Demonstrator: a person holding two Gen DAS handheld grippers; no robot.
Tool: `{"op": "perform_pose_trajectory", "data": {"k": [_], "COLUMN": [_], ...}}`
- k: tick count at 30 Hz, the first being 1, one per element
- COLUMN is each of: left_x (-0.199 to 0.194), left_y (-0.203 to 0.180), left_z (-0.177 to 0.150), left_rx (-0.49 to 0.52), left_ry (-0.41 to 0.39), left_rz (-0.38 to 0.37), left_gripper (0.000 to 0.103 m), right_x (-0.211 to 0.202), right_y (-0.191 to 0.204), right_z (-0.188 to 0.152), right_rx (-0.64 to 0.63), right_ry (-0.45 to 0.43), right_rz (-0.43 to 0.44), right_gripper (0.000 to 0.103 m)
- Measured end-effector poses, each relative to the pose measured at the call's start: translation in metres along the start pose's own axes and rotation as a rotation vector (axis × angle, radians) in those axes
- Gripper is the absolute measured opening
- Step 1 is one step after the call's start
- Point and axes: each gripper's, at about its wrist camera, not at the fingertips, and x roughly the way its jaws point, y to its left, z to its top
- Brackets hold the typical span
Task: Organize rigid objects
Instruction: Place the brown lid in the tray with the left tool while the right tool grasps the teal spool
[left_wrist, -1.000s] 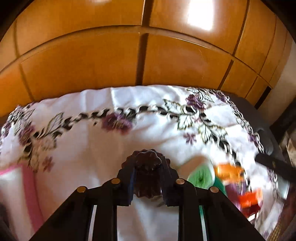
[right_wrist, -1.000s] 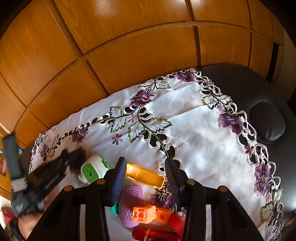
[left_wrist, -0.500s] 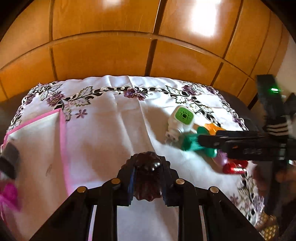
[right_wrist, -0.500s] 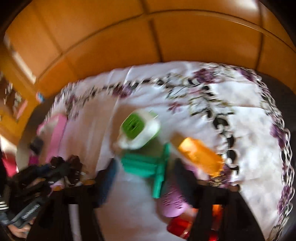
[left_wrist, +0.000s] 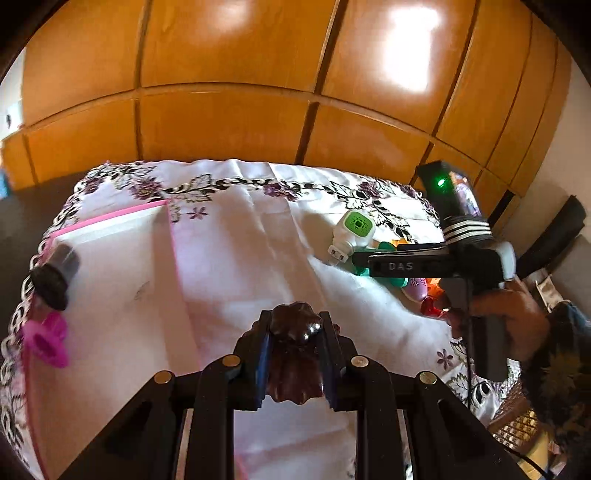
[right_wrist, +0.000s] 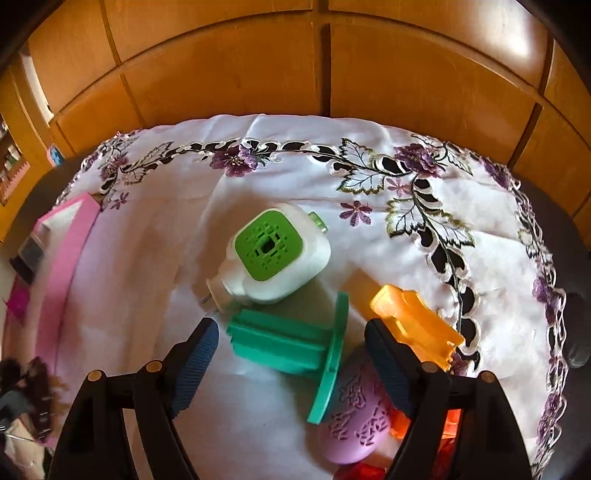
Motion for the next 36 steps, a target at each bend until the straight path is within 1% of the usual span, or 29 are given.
{"op": "perform_pose_trajectory", "data": {"k": [3, 5, 6, 8, 10, 15, 20, 28, 31, 36], "left_x": [-0.017, -0.028, -0.03, -0.039, -0.044, -0.045, -0.032, 0.005, 0.018, 0.044], "left_y": [0.013, 0.023, 0.026, 0.038, 0.054, 0.094, 0.124, 0.156, 0.163, 0.175], "left_z": [-0.002, -0.003, -0.003, -0.004, -0.005, 0.0, 0.012, 0.039, 0.05, 0.068], "left_rx": [-0.037, -0.057, -0.064, -0.094, -0.134, -0.226, -0.266, -0.268, -0.25, -0.229], "left_ry": [-0.018, -0.034, -0.038, -0.048, -0.051, -0.049, -0.028, 0.004, 0.002, 0.026], "left_rz": [0.009, 0.023, 0.028, 0.041, 0.056, 0.083, 0.108, 0.184, 0.208, 0.235], "left_gripper": [0.023, 0.023, 0.023, 0.023, 0.023, 0.023, 0.023, 0.023, 0.023, 0.023], "right_x": [0.005, 0.006, 0.007, 0.005, 0.004, 0.001, 0.0, 0.002, 0.004, 0.004], "right_y": [0.007, 0.013, 0.015, 0.019, 0.022, 0.03, 0.034, 0.034, 0.035, 0.037], "right_z": [0.001, -0.001, -0.002, -0.004, -0.006, -0.01, -0.013, -0.013, -0.014, -0.015], "right_rx": [-0.035, -0.067, -0.081, -0.108, -0.12, -0.14, -0.151, -0.151, -0.157, -0.17], "right_ry": [0.003, 0.002, 0.003, -0.004, 0.002, 0.025, 0.035, 0.048, 0.057, 0.05], "right_rz": [-0.025, -0.024, -0.031, -0.046, -0.044, 0.008, 0.032, 0.04, 0.036, 0.024], "right_gripper": [0.084, 0.084, 0.083, 0.062, 0.062, 0.062, 0.062, 0.063, 0.062, 0.062]}}
